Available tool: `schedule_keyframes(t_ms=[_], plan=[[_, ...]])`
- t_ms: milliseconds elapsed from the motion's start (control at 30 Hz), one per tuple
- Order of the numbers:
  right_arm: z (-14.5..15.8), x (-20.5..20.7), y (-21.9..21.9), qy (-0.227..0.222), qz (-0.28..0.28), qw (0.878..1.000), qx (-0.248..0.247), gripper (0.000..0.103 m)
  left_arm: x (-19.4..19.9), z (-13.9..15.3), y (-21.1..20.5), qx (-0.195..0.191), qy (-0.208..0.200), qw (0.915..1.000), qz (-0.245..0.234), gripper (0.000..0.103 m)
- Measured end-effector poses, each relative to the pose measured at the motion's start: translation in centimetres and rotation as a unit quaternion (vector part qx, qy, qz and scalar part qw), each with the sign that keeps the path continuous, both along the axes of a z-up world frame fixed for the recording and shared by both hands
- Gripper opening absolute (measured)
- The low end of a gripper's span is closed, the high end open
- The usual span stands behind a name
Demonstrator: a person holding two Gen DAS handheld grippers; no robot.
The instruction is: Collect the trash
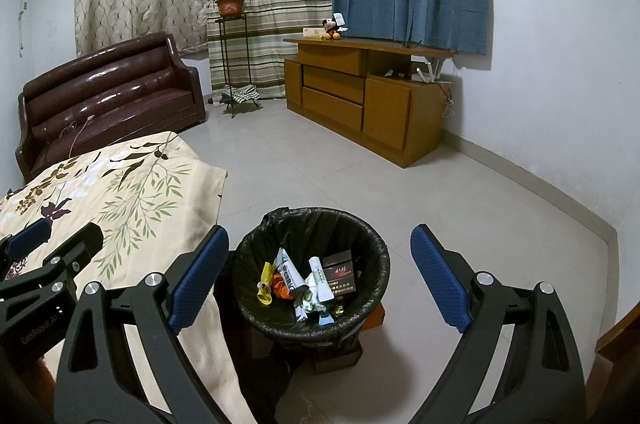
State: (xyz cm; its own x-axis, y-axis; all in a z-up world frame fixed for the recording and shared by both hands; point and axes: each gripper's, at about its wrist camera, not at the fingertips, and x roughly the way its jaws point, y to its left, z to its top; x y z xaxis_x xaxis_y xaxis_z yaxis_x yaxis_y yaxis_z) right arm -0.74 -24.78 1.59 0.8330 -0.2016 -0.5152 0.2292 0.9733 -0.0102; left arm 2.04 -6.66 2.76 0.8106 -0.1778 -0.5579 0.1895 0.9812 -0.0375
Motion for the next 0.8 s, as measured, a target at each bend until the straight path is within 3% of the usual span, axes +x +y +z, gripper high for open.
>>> schedule_keyframes(t_ms=[800], plan=[[-0.03, 0.01, 0.08, 0.000, 0.000, 1.000, 0.000, 0.090, 0.01, 0.03, 0.27, 0.000, 0.003, 1.0000, 0.000, 0.081]])
